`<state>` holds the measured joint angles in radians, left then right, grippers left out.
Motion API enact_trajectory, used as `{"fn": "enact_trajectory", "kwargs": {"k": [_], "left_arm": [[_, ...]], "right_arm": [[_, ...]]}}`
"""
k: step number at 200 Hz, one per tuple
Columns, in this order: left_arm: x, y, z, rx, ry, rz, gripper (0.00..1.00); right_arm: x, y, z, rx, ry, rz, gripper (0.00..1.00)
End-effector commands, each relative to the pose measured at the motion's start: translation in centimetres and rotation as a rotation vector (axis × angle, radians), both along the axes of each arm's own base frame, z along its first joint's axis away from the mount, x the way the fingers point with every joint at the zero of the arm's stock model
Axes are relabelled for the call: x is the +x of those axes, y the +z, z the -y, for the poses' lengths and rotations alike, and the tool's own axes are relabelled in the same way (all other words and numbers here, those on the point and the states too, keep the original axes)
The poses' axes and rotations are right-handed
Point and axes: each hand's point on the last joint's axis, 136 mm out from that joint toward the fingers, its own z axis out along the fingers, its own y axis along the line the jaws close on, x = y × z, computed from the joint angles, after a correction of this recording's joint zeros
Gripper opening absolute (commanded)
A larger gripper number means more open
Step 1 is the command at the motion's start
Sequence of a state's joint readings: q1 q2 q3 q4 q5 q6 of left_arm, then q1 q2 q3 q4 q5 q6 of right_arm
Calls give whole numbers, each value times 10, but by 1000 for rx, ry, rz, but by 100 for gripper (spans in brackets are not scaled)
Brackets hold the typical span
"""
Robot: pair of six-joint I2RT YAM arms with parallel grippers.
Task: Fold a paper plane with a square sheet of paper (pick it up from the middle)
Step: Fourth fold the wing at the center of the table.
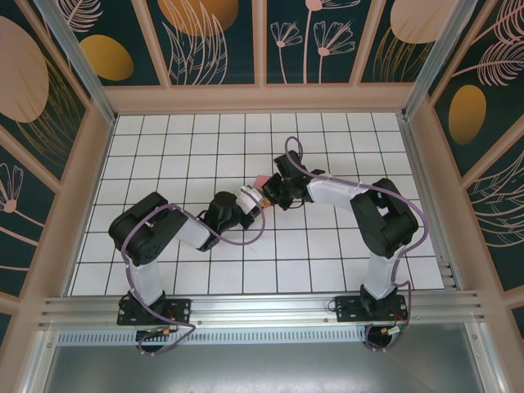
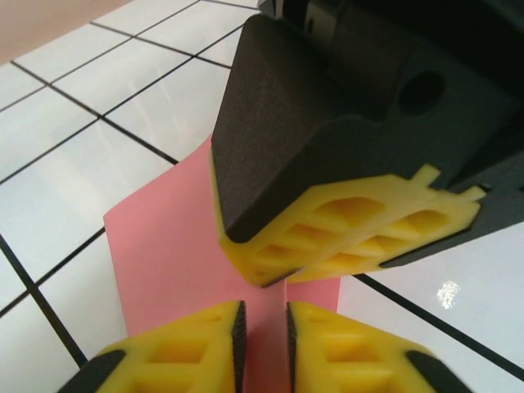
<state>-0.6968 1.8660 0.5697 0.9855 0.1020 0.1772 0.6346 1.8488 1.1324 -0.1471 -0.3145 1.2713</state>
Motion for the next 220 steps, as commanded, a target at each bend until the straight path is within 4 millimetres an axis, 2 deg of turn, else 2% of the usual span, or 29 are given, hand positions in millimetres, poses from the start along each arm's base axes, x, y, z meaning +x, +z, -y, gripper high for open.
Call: {"fn": "enact_trajectory", "kwargs": {"k": [1, 9, 31, 56, 81, 95, 108, 112, 124, 159, 220], "left_arm": [[3, 2, 3, -22, 6, 17, 14], [3, 1, 1, -21, 13, 15, 11], [1, 1, -2, -38, 27, 5, 4], [-4, 7, -3, -97, 38, -29, 1], [-10, 15, -1, -192, 53, -105, 0], [-14, 17, -1, -252, 65, -165, 0], [-17, 19, -2, -306, 82, -210, 0], [-17, 20, -3, -321, 90, -223, 0], [-21, 21, -4, -365, 107, -263, 0], [-27, 22, -6, -479, 147, -387, 0], [-36, 12, -15, -576, 199, -479, 0]], "right_arm": [[2, 4, -3, 21, -5, -17, 0], [3, 6, -1, 23, -6, -11, 4], [10, 19, 5, 21, -2, 38, 22], [21, 36, 23, -27, 26, 139, 50], [26, 58, 41, -79, 107, 327, 61], [21, 63, 45, -88, 159, 414, 62], [12, 61, 45, -72, 204, 458, 61], [16, 60, 54, -65, 193, 468, 61], [10, 57, 55, -21, 219, 493, 60], [-5, 51, 43, 66, 332, 560, 53], [-14, 25, 25, 129, 409, 490, 39]]}}
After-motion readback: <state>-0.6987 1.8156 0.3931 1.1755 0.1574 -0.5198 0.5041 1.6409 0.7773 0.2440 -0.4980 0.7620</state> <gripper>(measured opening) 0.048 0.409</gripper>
